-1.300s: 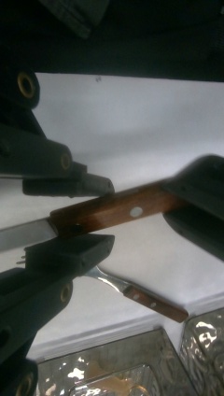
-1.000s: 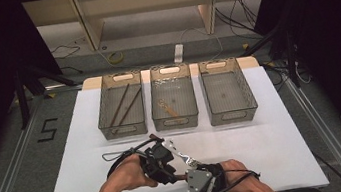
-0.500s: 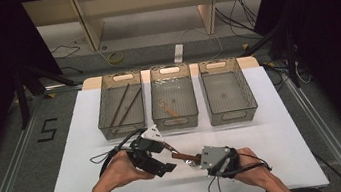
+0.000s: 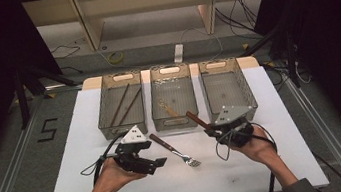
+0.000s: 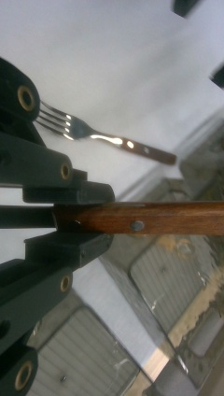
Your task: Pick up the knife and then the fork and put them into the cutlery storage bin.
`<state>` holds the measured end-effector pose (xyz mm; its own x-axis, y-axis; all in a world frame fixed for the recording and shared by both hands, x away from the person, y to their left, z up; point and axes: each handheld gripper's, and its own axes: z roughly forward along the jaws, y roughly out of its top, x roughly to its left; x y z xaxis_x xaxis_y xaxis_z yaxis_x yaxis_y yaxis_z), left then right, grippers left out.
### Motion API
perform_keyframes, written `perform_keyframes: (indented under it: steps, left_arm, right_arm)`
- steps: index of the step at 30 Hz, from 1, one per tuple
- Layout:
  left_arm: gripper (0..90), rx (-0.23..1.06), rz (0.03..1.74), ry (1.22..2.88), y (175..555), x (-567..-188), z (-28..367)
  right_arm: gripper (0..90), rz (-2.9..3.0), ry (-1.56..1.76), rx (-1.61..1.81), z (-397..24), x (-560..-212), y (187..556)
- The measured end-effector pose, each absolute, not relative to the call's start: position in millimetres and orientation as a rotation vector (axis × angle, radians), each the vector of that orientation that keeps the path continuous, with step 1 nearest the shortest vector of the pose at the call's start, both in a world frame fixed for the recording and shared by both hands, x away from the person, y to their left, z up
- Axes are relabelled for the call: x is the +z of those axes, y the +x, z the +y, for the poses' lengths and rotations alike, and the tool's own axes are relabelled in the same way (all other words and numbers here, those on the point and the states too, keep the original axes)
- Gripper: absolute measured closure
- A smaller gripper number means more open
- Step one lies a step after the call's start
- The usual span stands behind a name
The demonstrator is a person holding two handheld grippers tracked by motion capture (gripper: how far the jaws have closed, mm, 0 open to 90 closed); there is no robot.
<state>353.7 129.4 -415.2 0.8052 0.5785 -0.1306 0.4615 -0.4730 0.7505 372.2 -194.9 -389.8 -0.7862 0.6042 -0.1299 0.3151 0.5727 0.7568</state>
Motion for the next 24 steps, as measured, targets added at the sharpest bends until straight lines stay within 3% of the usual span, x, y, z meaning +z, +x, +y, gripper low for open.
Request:
perform_keyframes:
  steps: [24]
  left_arm:
    - [18.1, 0.255, 0.845, 1.999, 346, -419, 158]
  right_arm:
    - [77.4, 2.311, 1.057, 1.196, -212, -356, 452]
